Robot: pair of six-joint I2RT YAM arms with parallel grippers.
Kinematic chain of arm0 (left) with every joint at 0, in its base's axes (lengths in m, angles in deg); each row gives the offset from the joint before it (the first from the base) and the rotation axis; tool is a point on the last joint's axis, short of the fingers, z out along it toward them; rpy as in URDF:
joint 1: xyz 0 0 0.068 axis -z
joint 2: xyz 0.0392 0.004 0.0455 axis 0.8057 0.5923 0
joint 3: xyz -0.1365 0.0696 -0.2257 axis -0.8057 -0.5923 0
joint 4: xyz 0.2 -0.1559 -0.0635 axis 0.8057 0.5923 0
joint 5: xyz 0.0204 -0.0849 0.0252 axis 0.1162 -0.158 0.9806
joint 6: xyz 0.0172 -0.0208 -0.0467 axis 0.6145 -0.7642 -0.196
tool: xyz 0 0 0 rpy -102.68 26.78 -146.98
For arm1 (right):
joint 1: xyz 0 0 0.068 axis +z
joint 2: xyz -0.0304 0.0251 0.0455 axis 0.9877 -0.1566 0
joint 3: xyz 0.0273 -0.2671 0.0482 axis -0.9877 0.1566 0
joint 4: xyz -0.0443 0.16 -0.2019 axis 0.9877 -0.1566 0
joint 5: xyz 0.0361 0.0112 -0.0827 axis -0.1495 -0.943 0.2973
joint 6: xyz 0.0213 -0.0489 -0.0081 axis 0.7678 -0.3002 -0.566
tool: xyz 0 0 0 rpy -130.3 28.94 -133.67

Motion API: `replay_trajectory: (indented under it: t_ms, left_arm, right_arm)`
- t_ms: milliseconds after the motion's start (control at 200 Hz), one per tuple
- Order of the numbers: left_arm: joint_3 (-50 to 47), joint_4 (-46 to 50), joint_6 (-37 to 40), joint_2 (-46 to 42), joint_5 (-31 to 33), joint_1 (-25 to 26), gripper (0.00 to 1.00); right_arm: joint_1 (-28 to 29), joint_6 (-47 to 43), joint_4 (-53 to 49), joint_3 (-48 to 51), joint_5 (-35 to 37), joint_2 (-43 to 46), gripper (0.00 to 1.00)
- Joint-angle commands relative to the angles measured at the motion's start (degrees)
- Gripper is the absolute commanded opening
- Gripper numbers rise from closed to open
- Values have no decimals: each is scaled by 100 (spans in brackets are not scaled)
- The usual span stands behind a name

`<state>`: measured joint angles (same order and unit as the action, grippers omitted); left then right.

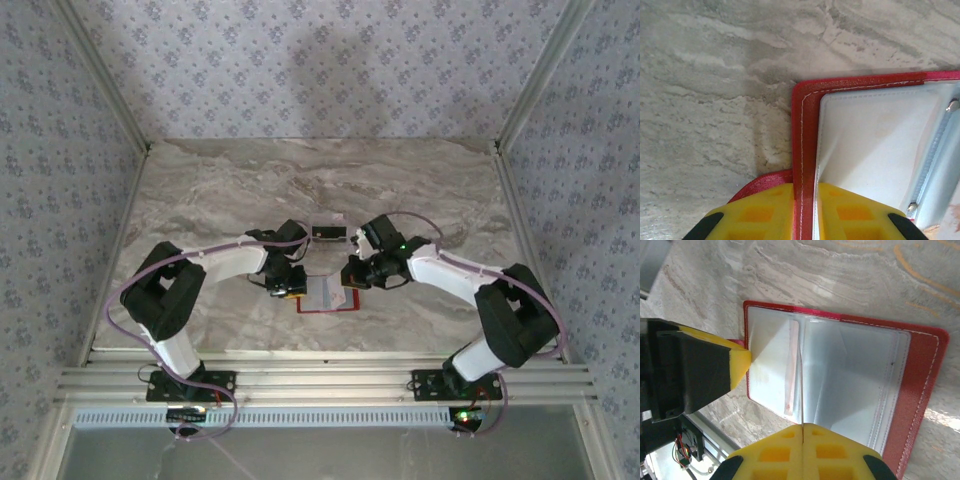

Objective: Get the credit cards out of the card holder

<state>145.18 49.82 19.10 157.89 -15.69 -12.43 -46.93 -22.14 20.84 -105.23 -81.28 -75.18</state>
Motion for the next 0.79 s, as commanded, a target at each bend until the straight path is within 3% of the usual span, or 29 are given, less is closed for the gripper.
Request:
replay_trajectory:
  t_ms: [0,360,590,790]
  left_arm:
    - [1,336,75,-98,156,0,20]
    - [124,236,44,-465,86,25,28]
    - [167,222,29,-628,104,24,30]
    - [105,196,-16,-855,218,8,34]
  right_arm:
    - [-54,-551,-472,-275,138,236,0]
    - [-161,-3106,-1819,-1190,471,249,0]
    - [-421,-5667,-2461,-1703,628,150,0]
    - [-584,-7200,-2828,-2394,913,-63,0]
